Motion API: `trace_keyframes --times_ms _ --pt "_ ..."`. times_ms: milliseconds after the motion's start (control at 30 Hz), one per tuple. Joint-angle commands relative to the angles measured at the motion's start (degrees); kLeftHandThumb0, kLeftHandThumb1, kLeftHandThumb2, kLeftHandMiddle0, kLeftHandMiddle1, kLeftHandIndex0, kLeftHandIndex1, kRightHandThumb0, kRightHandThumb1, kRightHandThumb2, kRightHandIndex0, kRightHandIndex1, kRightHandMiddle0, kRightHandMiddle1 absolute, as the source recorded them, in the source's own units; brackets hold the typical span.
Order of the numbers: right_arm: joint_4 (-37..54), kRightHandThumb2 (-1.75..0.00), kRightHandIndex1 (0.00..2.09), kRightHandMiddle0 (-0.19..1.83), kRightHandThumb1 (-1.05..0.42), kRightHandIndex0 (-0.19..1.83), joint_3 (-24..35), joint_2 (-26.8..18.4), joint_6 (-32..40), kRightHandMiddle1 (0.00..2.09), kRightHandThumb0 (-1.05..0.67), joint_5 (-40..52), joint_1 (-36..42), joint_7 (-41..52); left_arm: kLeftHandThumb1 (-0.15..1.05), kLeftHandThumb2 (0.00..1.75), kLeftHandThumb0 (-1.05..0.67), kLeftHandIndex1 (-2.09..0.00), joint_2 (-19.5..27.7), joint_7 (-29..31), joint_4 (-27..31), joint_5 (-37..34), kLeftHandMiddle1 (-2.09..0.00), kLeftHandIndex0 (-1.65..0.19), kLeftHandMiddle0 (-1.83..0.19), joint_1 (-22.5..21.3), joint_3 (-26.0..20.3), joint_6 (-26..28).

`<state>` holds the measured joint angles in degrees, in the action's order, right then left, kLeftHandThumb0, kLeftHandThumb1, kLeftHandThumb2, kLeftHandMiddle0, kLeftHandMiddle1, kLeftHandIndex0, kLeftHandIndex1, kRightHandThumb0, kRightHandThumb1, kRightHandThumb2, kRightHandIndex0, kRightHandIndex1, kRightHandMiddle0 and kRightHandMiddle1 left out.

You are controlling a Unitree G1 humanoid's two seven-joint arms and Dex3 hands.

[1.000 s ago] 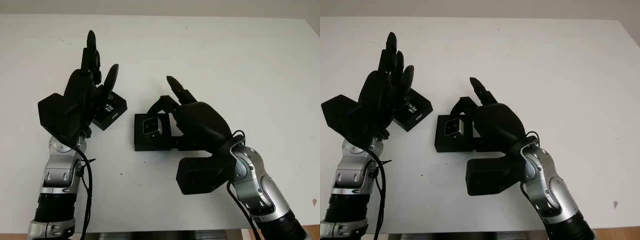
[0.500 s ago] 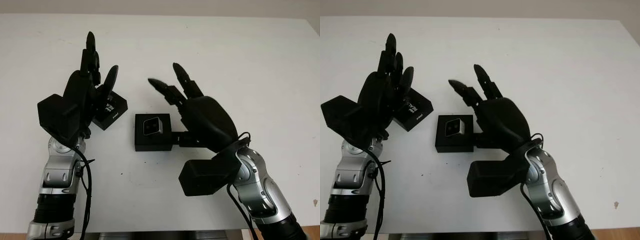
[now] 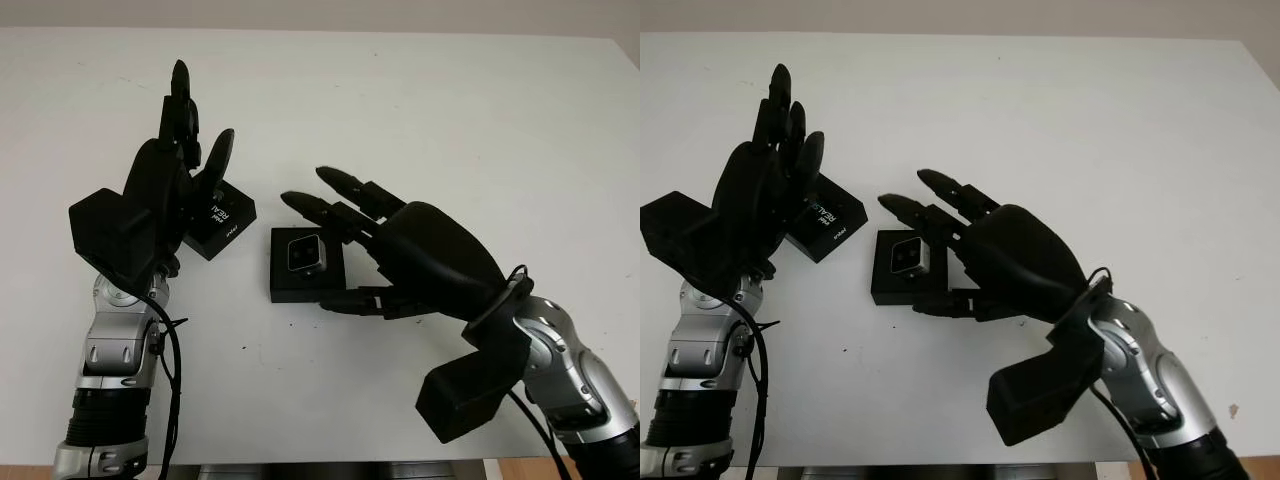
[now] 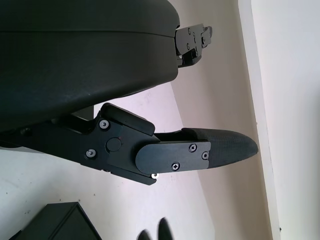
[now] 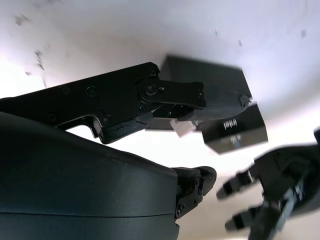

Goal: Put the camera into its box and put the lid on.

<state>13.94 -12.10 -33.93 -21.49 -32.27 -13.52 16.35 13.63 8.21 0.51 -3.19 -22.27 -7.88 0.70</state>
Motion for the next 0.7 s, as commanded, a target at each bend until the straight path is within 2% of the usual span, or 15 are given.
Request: trace_keyframes --times_ms 0,133,400,467,667 --pt "-0.13 -0.54 0.07 0.18 -1.05 0.09 0.59 -1.58 -1.43 0.15 -0.7 0.65 0.75 1.12 1.05 0.51 -0.79 0.0 0.5 0.24 0.37 -0.33 0.0 0.19 0.19 0.51 -0.45 -0.77" --pt "-0.3 -0.58 0.07 0.18 -1.05 0.09 0.84 -4.2 -2.84 0.14 -0.72 -0.53 0.78 3.52 1.05 0.52 -0.8 0.0 0.68 0.07 0.76 -0.12 0.0 0.19 0.19 0.62 -0.39 -0.3" --pt "-0.34 -0.56 0.07 0.21 -1.05 0.13 0.67 -7.89 -4.48 0.14 -0.72 -5.59 2.63 5.64 1.05 0.5 -0.81 0.0 0.72 0.0 1.29 -0.38 0.0 0.19 0.19 1.08 -0.83 -0.2" --pt "0.12 -0.58 0.06 0.2 -1.05 0.11 0.42 -8.22 -4.39 0.13 -0.73 -7.15 3.22 6.18 1.05 0.5 -0.81 0.0 0.78 0.21 1.53 -0.54 0.0 0.19 0.19 1.18 -0.85 0.05" --pt "1.13 -0.51 0.02 0.35 -1.05 0.01 0.27 -8.2 -3.81 0.19 -0.79 -10.25 4.64 6.85 1.05 0.49 -0.81 0.0 0.64 0.09 2.38 -0.68 0.0 0.19 0.19 1.54 -0.92 0.22"
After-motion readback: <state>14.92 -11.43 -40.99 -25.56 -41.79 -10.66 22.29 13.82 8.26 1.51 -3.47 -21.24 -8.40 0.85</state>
